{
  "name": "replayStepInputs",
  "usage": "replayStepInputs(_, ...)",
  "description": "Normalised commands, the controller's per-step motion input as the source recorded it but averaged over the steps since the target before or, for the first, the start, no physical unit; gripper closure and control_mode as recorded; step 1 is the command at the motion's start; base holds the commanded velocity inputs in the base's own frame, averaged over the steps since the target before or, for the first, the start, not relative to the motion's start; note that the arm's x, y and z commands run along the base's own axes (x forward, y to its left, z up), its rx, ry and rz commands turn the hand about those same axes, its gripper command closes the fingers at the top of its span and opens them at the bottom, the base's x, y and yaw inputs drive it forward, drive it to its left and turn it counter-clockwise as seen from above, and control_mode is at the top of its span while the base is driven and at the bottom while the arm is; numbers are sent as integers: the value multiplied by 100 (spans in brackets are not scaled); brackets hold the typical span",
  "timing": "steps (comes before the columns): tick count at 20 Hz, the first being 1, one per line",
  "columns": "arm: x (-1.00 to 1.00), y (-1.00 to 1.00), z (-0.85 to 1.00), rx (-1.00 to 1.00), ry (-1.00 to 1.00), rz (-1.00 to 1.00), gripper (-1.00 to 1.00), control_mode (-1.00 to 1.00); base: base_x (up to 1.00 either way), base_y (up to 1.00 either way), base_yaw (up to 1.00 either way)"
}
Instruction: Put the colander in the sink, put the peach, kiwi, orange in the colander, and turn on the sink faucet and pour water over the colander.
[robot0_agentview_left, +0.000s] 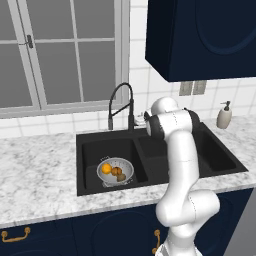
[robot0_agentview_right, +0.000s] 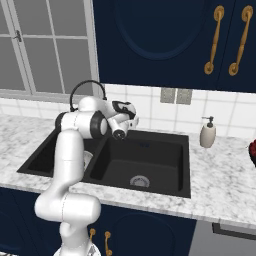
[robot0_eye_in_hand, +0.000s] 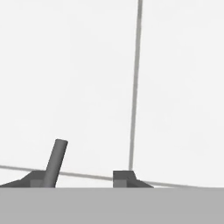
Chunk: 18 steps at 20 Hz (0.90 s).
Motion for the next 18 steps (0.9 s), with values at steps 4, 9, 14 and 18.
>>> replayStepInputs(4,15,-90,0,0,4,-9,100,-100,0,0,0)
replayStepInputs(9,15,-96,0,0,6,-7,100,-100,0,0,0)
replayStepInputs(14,10,-100,-3,1,6,-4,100,-100,0,0,0)
replayStepInputs(18,3,-96,-5,1,3,-3,100,-100,0,0,0)
